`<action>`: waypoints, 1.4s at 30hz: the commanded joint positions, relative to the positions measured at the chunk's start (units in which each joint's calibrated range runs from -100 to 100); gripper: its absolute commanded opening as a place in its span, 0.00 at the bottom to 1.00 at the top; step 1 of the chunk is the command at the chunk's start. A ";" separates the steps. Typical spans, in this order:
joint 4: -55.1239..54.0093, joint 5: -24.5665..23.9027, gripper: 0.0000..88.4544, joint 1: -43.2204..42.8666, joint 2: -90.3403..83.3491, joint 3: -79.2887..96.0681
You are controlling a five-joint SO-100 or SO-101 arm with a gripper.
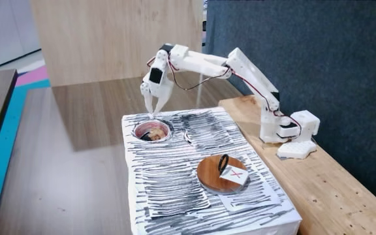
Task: Pick the brown debris from the hole.
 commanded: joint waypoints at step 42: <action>0.99 -0.18 0.16 -0.16 0.72 -0.64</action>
